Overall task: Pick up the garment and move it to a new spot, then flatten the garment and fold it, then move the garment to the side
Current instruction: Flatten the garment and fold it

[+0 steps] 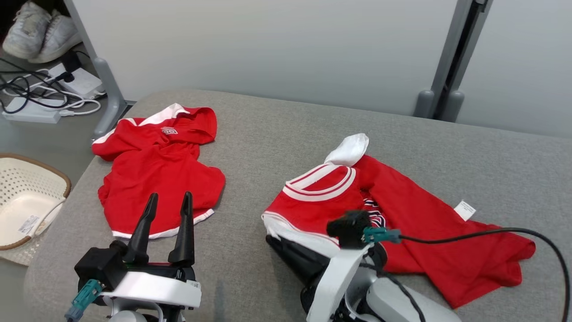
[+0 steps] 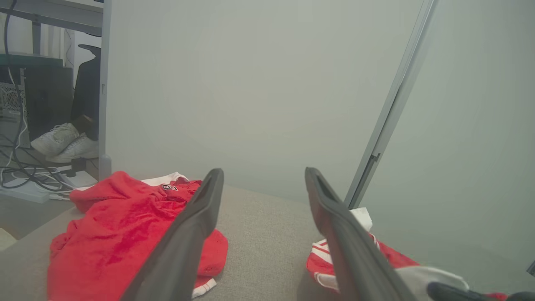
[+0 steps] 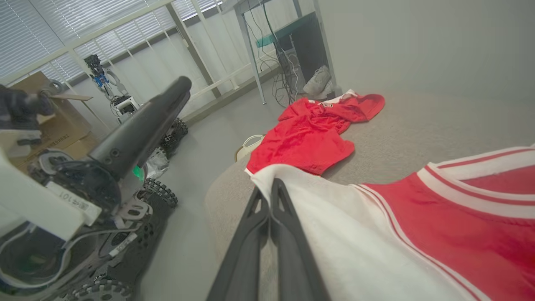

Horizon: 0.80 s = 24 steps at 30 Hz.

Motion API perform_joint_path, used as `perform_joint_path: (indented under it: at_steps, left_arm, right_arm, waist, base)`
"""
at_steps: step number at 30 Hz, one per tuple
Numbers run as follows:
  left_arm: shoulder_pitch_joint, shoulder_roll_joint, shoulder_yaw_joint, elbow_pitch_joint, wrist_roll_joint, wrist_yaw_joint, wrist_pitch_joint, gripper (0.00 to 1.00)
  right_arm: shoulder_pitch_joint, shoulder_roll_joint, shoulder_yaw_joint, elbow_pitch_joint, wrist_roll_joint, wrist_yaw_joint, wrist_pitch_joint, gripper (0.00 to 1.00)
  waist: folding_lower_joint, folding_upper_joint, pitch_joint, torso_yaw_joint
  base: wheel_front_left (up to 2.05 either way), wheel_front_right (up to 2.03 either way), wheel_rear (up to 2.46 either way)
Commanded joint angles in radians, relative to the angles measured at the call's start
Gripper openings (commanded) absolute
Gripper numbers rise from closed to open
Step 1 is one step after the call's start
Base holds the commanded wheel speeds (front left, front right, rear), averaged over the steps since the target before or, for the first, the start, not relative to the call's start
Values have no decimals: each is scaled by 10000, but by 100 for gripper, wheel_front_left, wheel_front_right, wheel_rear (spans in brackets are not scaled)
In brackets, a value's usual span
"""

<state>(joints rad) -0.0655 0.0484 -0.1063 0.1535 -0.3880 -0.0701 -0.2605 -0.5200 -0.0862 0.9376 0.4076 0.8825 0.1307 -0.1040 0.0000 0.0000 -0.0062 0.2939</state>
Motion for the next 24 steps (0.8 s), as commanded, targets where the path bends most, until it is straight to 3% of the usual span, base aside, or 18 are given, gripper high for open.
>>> perform_joint_path:
  at_steps: [1,3,9,14,24]
  left_arm:
    - [67,38,39,-11,-59,-37,-31,100]
    - [131,33,52,-30,-77,-36,-29,100]
    - [106,32,180,-65,-98,19,-29,100]
    - [-60,36,173,-120,-127,4,-31,100]
    - [-249,41,-92,-288,-173,22,-31,100]
  right_arm:
    - [44,21,348,377,46,1,112,0]
    - [62,41,649,912,-1,1,72,100]
    - [-122,123,1160,1454,184,1,-94,100]
    - [-468,-234,1018,1700,248,1,-653,100]
    - [-540,-1769,-1331,1592,-735,1,-1621,100]
  waist:
    - [0,0,-21,231]
    - [0,0,9,265]
    - [0,0,175,46]
    - [0,0,289,-485]
    - [0,0,444,-1701]
  base:
    - [0,0,0]
    - [0,0,0]
    - [0,0,0]
    - [0,0,0]
    - [0,0,0]
